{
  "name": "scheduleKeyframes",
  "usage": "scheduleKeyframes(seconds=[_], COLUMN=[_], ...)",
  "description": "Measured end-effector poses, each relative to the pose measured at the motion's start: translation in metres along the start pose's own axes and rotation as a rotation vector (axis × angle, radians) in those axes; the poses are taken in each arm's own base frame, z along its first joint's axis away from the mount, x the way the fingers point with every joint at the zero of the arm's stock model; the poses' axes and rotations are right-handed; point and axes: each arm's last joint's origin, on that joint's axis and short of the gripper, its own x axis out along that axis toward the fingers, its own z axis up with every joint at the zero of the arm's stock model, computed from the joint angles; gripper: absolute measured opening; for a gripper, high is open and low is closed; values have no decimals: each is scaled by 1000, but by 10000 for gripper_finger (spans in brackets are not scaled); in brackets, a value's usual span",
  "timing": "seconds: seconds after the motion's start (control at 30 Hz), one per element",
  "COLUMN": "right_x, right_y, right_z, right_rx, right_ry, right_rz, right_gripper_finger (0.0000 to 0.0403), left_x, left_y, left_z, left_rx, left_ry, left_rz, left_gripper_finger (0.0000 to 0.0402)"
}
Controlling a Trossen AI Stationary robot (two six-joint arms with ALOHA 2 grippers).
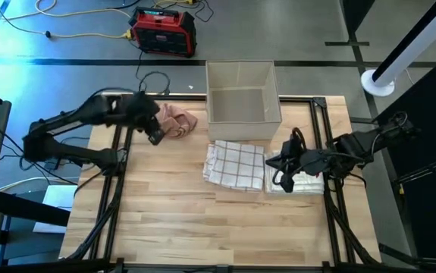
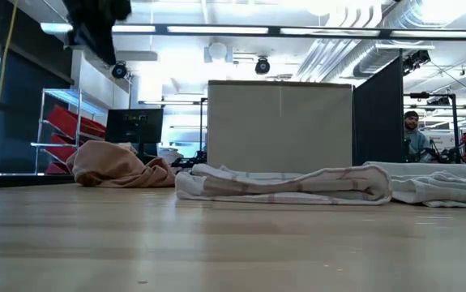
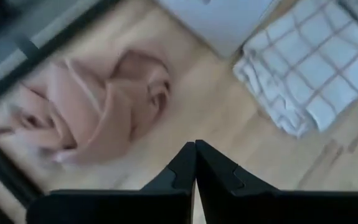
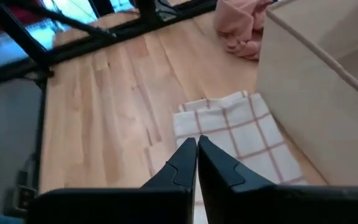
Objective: Fold towel
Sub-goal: Fold the brown towel
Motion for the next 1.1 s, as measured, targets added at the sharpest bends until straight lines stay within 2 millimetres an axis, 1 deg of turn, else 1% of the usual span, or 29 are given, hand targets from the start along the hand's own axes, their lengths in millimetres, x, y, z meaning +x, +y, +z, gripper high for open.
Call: scheduleKeyframes(seconds=[0.1,0.2,0.27,0.43,0.57,0.67,0.77,0.87,0.93,1.0,1.1], right_x=[0,0,1,4,6,8,10,10,11,11,11], right_y=[0,-1,-4,-9,-15,-20,-23,-26,-27,-27,-27], right_z=[0,1,2,5,8,10,12,13,13,13,13], right_rx=[-25,-59,-47,19,44,79,100,107,110,110,108], right_ry=[1,-9,-17,-23,-27,-32,-36,-38,-38,-38,-34], right_rz=[1,-19,-38,-64,-87,-109,-125,-134,-138,-138,-139], right_gripper_finger=[0,0,0,0,0,0,0,0,0,0,0], left_x=[24,49,67,109,134,148,163,177,186,192,192], left_y=[19,42,60,100,114,120,125,128,129,127,118], left_z=[10,20,28,47,53,54,53,51,50,49,49], left_rx=[-29,-57,-100,-236,-270,-256,-238,-220,-204,-193,-160], left_ry=[109,197,250,270,290,313,355,407,439,463,463], left_rz=[-36,11,52,108,124,228,326,355,334,291,231], left_gripper_finger=[27,56,78,138,183,210,223,217,192,145,40])
